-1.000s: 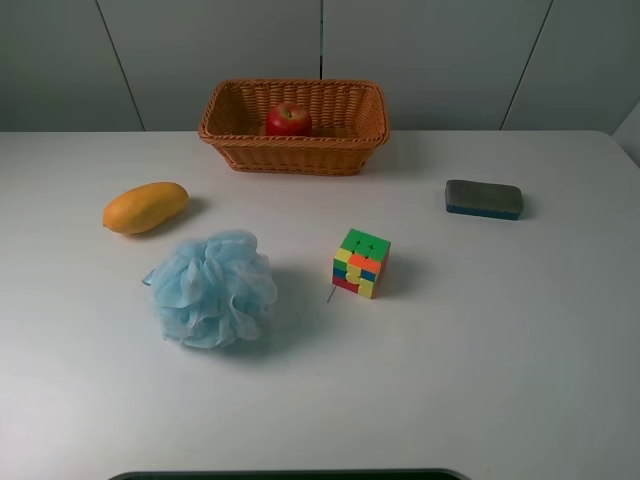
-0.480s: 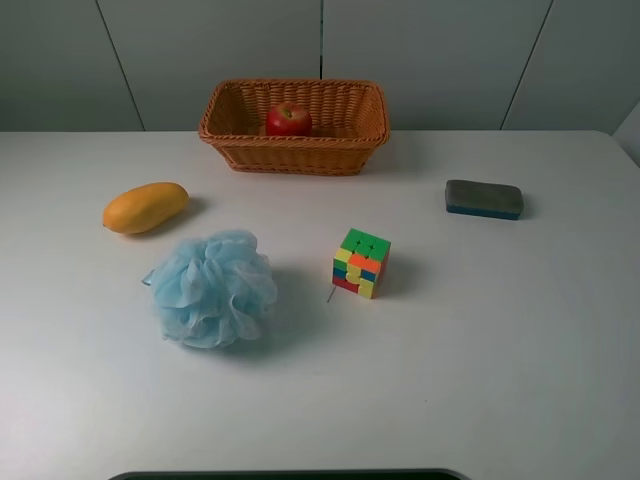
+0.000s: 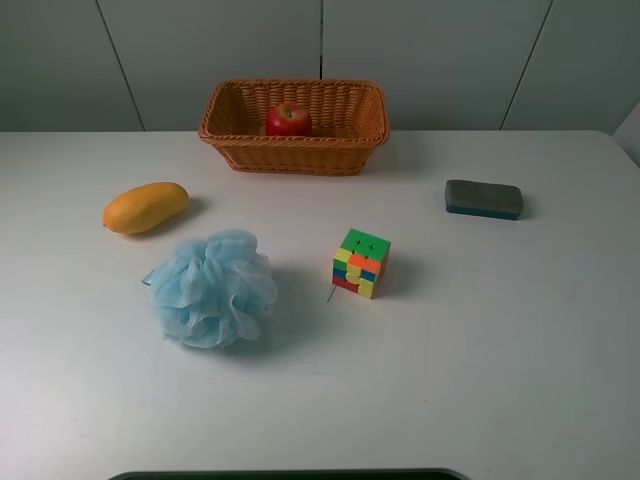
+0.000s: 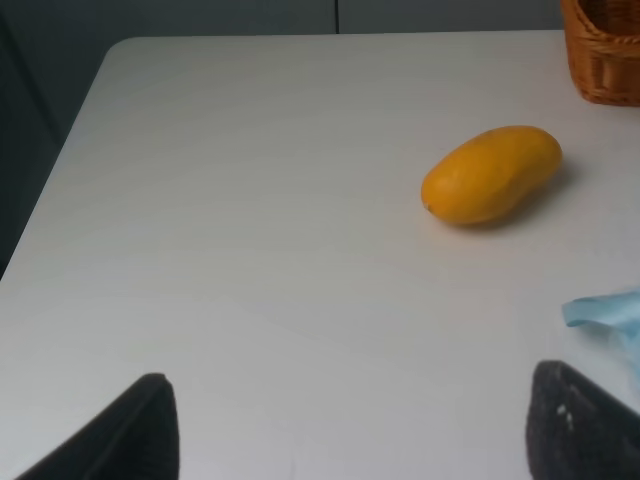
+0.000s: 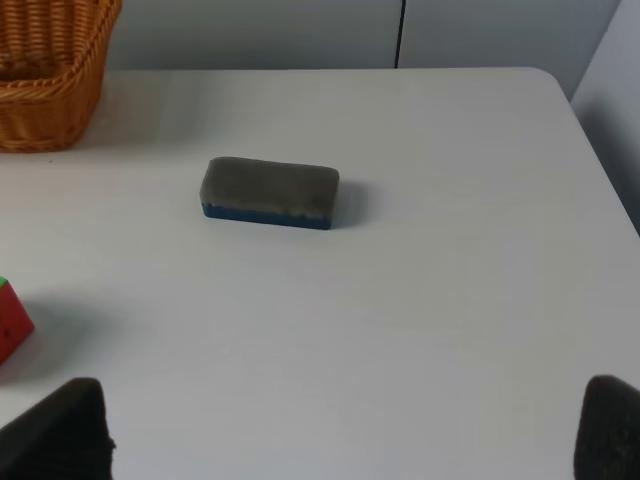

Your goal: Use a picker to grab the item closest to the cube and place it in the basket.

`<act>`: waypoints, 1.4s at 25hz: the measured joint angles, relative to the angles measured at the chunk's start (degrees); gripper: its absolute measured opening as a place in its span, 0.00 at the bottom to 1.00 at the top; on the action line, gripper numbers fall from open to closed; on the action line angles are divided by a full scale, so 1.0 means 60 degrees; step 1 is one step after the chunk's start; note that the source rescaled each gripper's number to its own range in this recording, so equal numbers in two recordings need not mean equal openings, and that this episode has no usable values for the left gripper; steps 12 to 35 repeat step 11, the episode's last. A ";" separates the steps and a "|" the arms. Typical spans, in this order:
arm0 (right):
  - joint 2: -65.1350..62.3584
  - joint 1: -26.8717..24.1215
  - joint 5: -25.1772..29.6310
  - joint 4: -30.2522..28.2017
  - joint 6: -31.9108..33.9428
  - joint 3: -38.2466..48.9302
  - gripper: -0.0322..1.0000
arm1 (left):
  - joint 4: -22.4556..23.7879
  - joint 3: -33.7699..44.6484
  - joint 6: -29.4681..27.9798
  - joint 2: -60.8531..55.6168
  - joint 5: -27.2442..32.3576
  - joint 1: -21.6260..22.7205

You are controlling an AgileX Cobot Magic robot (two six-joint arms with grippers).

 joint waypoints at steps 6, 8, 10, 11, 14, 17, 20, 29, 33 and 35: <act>0.0000 0.0000 0.0000 -0.0062 0.0022 0.0000 1.00 | 0.0000 0.0000 0.0000 0.0000 0.0000 0.0000; 0.0000 0.0000 0.0000 -0.0062 0.0022 0.0000 1.00 | 0.0000 0.0000 0.0000 0.0000 0.0000 0.0000; 0.0000 0.0000 0.0000 -0.0062 0.0022 0.0000 1.00 | 0.0000 0.0000 0.0000 0.0000 0.0000 0.0000; 0.0000 0.0000 0.0000 -0.0062 0.0022 0.0000 1.00 | 0.0000 0.0000 0.0000 0.0000 0.0000 0.0000; 0.0000 0.0000 0.0000 -0.0062 0.0022 0.0000 1.00 | 0.0000 0.0000 0.0000 0.0000 0.0000 0.0000; 0.0000 0.0000 0.0000 -0.0062 0.0022 0.0000 1.00 | 0.0000 0.0000 0.0000 0.0000 0.0000 0.0000; 0.0000 0.0000 0.0000 -0.0062 0.0022 0.0000 1.00 | 0.0000 0.0000 0.0000 0.0000 0.0000 0.0000; 0.0000 0.0000 0.0000 -0.0062 0.0022 0.0000 1.00 | 0.0000 0.0000 0.0000 0.0000 0.0000 0.0000; 0.0000 0.0000 0.0000 -0.0062 0.0022 0.0000 1.00 | 0.0000 0.0000 0.0000 0.0000 0.0000 0.0000; 0.0000 0.0000 0.0000 -0.0062 0.0022 0.0000 1.00 | 0.0000 0.0000 0.0000 0.0000 0.0000 0.0000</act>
